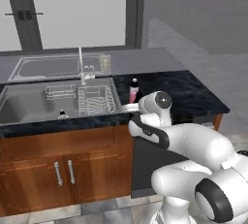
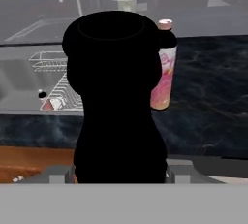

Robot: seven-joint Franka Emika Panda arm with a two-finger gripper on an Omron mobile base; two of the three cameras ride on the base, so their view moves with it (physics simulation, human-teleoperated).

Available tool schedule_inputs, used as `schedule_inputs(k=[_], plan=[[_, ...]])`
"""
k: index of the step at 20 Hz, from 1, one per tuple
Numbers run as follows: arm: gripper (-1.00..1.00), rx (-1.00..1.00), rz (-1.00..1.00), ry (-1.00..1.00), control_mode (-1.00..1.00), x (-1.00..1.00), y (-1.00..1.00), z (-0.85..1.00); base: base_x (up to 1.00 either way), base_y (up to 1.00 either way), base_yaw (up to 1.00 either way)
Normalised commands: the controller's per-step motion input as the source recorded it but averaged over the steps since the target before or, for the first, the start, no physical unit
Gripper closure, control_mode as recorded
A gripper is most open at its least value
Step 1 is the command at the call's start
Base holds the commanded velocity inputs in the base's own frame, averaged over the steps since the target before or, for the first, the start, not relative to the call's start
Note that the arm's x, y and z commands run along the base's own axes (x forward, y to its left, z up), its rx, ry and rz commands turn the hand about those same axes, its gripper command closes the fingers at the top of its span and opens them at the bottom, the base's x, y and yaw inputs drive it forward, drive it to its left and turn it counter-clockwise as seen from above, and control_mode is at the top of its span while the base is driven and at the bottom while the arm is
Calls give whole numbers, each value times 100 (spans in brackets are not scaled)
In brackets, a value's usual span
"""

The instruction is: Place the large bottle from the dining counter next to the other large bottle outside the sink, and place the small bottle from the dining counter next to the other small bottle inside the sink.

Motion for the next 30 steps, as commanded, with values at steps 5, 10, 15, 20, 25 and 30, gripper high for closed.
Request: schedule_inputs(k=[5,10,15,20,25,30], plan=[[100,0,0,0,100,0,0,0,26,6,-15],[100,0,0,0,100,0,0,0,22,23,-10],[100,0,0,0,100,0,0,0,11,32,-8],[100,0,0,0,100,0,0,0,22,43,-6],[100,0,0,0,100,0,0,0,33,30,-7],[100,0,0,0,100,0,0,0,43,10,-9]])
